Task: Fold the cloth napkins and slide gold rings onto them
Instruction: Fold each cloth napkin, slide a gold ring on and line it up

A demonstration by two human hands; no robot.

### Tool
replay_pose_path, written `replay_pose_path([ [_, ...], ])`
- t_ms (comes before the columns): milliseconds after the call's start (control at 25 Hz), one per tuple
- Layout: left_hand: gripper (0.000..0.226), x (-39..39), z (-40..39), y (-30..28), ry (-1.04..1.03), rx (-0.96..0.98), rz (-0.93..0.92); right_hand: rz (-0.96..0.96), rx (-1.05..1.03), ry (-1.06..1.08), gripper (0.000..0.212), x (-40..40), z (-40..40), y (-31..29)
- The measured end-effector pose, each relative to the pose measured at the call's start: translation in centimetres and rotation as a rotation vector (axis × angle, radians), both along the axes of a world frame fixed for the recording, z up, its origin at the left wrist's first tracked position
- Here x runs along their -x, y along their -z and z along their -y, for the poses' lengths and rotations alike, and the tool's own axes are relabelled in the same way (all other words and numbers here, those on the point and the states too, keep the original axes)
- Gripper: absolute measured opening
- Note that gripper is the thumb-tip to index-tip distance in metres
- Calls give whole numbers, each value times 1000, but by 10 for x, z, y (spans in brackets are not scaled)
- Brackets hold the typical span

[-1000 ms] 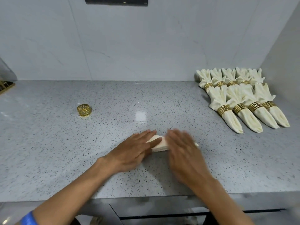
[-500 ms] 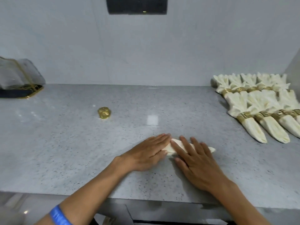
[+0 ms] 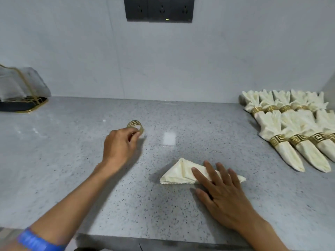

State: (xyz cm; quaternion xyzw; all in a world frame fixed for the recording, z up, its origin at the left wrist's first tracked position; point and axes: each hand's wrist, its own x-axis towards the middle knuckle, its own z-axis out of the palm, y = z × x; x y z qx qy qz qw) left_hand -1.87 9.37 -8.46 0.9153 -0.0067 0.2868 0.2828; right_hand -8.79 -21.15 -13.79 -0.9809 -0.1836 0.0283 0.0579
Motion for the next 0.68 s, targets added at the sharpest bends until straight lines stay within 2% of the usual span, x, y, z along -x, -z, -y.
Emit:
replay_pose_path([
  [80,11,29,58,5,278,-166,158,20,-7,-7,63,0,-1,0],
  [120,8,41,85,15,348,-284,195,29,-5,-8,61,0,-2,0],
  [160,7,48,104,25,390,-392,220,36,-14,-14,60,0,-2,-1],
  [240,19,51,119,43,400,-541,228,31,-46,-18,62,0,1,1],
  [320,23,49,114,54,387,-636,230,74,-196,12,62,-2,4,5],
  [400,18,49,109,59,384,-693,275,120,-401,65,56,-9,4,5],
  [520,10,47,115,60,443,-702,302,60,-370,24,66,-17,-5,-4],
  [600,18,44,115,57,483,-660,275,152,-424,-51,56,-22,-6,-11],
  [680,38,45,113,53,481,-576,200,258,-492,-110,44,-24,-4,-17],
])
